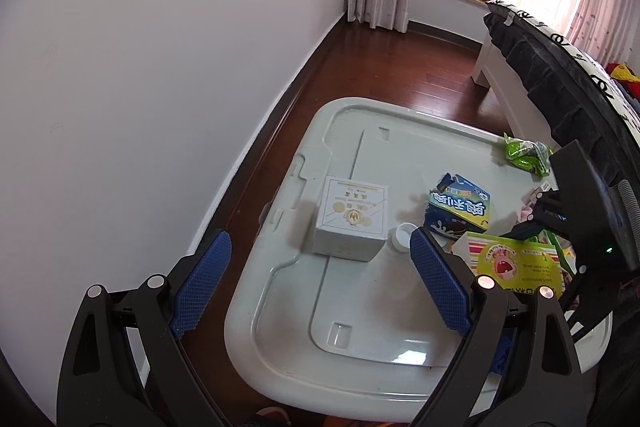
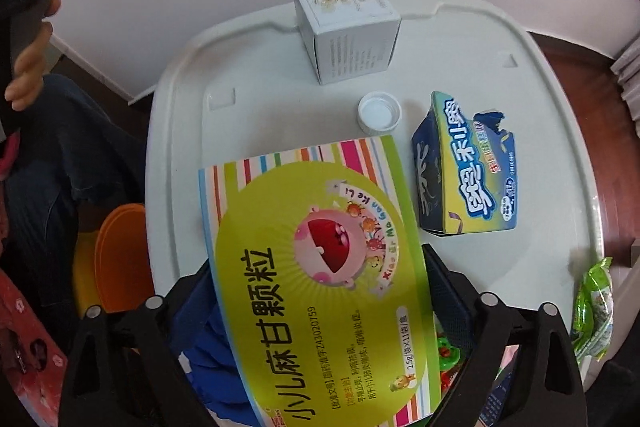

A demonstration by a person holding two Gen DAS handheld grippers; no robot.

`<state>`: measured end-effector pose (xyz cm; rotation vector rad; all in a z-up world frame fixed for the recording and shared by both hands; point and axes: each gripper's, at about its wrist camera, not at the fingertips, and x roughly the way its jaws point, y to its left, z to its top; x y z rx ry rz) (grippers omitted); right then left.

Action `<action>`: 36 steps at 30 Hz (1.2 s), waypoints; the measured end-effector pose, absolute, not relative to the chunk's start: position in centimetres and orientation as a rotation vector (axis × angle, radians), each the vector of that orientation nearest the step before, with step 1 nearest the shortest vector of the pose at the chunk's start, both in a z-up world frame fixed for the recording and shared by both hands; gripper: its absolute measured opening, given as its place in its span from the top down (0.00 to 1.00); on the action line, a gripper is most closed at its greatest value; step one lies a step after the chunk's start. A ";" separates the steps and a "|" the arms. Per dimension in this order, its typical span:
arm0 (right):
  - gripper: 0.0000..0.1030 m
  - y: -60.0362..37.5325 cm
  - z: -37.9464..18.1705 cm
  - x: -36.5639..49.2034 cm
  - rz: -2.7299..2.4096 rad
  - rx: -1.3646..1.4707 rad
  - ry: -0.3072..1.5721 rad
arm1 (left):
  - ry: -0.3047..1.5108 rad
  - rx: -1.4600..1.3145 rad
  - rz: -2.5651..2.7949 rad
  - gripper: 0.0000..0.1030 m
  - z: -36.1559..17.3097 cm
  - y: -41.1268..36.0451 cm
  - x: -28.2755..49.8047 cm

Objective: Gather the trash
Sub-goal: 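Grasp the yellow-green medicine box with the right tool while the left tool approaches the white box, then grasp the white square box with the left tool while the right tool carries the medicine box to the bucket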

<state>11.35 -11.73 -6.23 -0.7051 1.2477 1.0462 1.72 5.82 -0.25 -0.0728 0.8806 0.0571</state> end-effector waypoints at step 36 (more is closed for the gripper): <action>0.13 -21.5 6.1 -7.9 0.613 -0.080 0.845 | 0.992 0.076 -0.078 0.39 -9.5 4.3 8.4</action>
